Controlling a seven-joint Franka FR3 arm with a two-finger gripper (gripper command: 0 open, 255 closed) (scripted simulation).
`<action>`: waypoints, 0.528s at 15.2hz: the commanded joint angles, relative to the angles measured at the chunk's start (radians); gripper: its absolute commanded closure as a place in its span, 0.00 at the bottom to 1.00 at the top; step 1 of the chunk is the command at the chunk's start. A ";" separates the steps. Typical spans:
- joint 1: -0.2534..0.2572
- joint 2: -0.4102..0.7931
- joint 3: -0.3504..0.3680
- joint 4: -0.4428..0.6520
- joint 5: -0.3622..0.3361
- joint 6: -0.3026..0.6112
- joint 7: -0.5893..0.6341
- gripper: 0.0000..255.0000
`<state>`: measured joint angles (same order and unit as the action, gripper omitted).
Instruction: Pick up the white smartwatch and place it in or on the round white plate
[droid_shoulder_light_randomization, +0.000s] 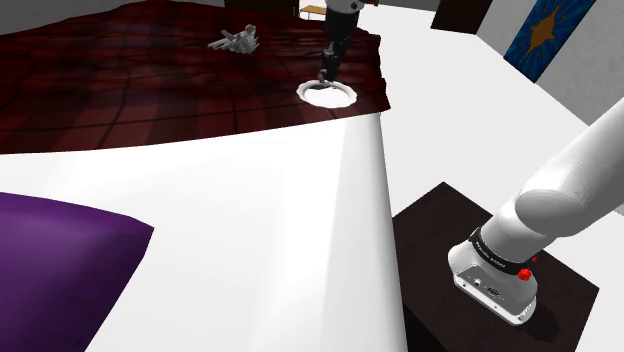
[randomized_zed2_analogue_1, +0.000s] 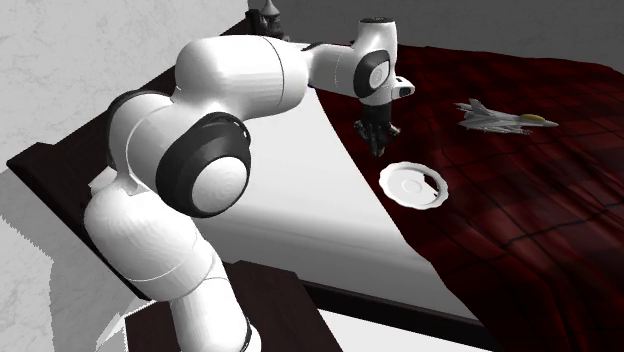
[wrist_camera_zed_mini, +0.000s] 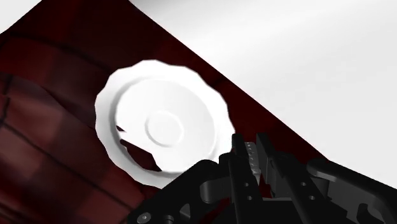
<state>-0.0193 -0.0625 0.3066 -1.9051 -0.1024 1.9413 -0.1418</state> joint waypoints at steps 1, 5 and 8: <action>-0.018 0.051 -0.019 0.056 -0.013 -0.004 -0.035 1.00; -0.049 0.153 -0.049 0.182 -0.033 -0.025 -0.094 1.00; -0.068 0.238 -0.068 0.295 -0.046 -0.051 -0.137 1.00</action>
<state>-0.0815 0.1466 0.2444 -1.6491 -0.1440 1.9000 -0.2647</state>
